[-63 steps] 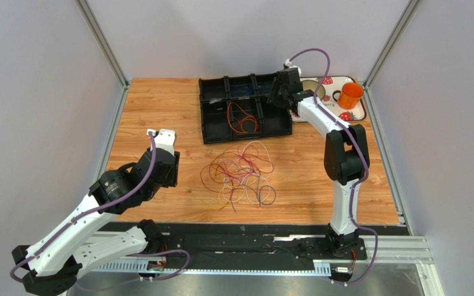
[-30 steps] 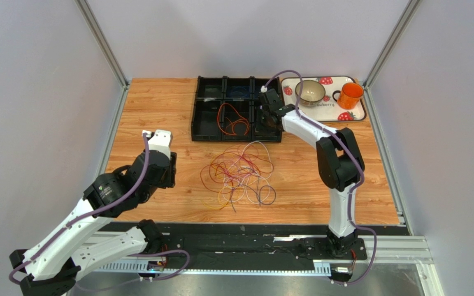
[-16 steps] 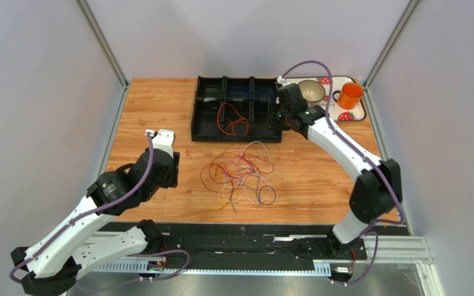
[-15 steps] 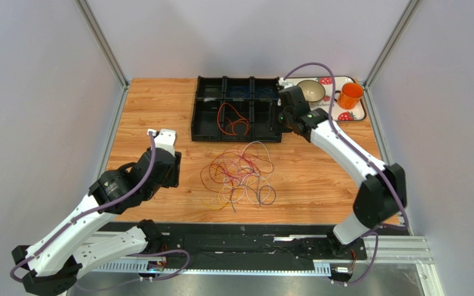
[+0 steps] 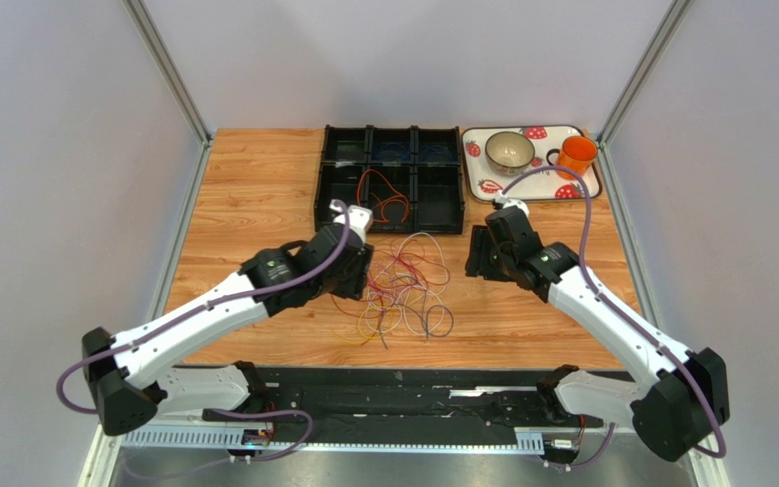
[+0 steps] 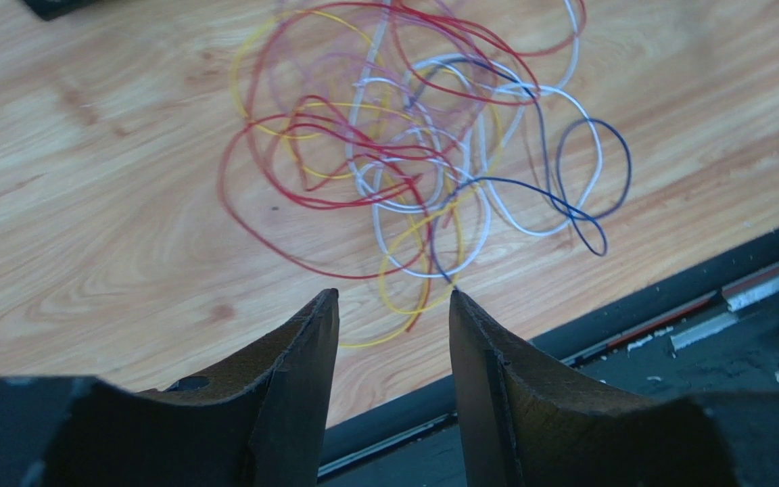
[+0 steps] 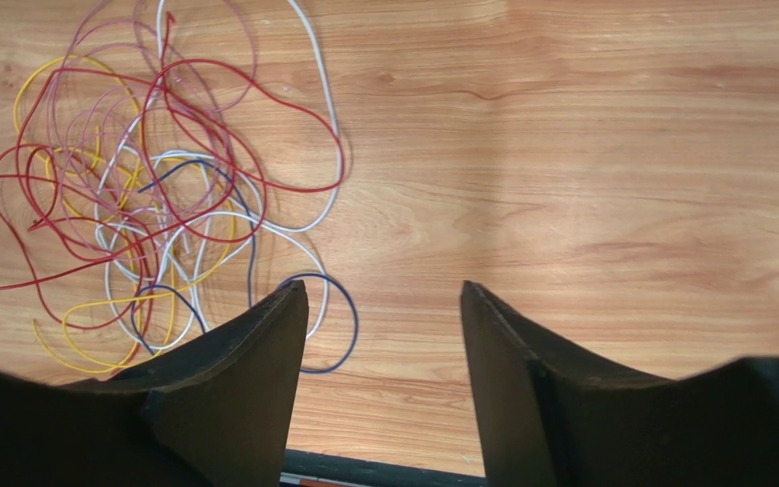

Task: Untangle the cables
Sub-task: Untie the cable.

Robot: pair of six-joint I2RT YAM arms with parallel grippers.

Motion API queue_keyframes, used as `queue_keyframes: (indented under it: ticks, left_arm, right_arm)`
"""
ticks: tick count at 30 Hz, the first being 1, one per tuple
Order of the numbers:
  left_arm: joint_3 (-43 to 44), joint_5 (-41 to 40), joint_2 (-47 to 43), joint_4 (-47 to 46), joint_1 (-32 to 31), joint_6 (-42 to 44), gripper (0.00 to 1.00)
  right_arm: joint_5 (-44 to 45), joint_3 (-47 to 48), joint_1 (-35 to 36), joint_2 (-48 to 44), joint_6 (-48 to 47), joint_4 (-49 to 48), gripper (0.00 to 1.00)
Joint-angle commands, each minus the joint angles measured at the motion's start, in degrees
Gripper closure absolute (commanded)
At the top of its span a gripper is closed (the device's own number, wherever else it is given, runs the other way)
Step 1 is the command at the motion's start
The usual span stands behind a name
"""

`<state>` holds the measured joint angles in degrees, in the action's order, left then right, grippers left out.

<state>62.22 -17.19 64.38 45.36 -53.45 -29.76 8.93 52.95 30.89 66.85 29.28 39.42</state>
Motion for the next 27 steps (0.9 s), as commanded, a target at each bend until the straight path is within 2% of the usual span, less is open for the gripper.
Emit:
queue_keyframes:
  ticks: [1, 3, 7, 12, 27]
  left_arm:
    - [3.9, 1.5, 7.8, -6.3, -5.6, -2.4, 0.47]
    - [5.0, 1.5, 12.7, -7.7, -8.3, -3.6, 0.47]
    - [8.0, 1.6, 21.0, -8.7, -11.5, -5.0, 0.47]
    - [12.4, 1.2, 29.8, -8.9, -13.8, -6.4, 0.47]
    - [15.3, 1.2, 36.8, -5.6, -15.2, -13.9, 0.45]
  right_arm:
    - [8.8, -2.4, -0.3, -5.4, 5.3, -0.7, 0.33]
    - [9.9, -3.0, -0.6, -7.2, 6.6, -0.8, 0.27]
    - [12.2, -3.5, -1.0, -9.4, 7.4, -0.8, 0.21]
    - [11.8, -4.4, -1.4, -10.5, 6.8, -0.8, 0.21]
    - [10.2, -6.4, -1.5, -10.4, 5.8, -1.4, 0.21]
